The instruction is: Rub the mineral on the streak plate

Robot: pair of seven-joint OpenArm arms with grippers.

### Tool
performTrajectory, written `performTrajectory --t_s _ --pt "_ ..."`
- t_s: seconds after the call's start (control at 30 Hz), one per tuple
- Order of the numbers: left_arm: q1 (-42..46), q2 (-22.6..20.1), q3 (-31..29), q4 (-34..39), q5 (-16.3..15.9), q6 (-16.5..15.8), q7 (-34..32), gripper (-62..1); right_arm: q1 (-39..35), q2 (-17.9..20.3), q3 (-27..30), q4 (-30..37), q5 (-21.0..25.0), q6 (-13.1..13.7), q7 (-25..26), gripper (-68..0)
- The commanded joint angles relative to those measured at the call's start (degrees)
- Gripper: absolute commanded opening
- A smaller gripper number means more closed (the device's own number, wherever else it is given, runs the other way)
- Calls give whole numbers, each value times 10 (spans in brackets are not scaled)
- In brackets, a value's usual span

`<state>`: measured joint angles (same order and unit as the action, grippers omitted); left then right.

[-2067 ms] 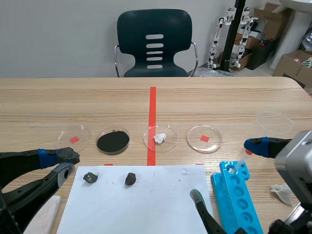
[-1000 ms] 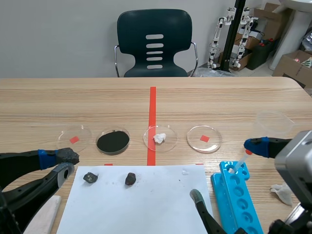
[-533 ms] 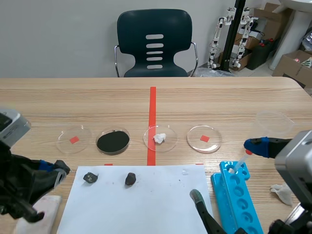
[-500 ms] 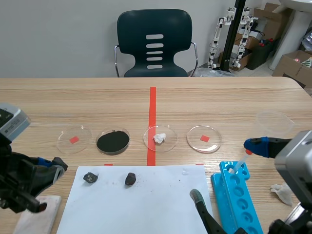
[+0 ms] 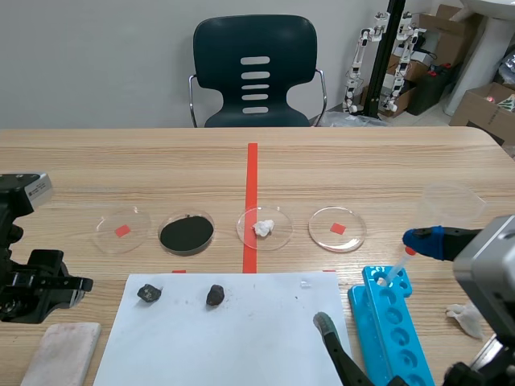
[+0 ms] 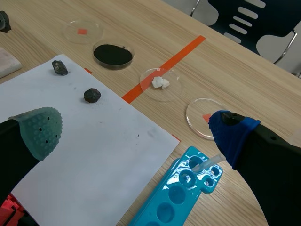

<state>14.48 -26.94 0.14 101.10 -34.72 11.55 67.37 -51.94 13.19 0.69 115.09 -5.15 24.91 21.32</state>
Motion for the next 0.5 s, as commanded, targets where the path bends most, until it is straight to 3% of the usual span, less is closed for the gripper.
performTrajectory --t_s 0.0,0.23,0.47 --pt "-5 -4 2 9 2 12 17 -493 4 6 6 5 6 0 9 4" --pt "-34 -4 8 -25 13 44 90 -493 4 6 6 5 6 0 9 4" --pt "-59 -3 33 -86 13 53 90 -493 4 6 6 5 6 0 9 4"
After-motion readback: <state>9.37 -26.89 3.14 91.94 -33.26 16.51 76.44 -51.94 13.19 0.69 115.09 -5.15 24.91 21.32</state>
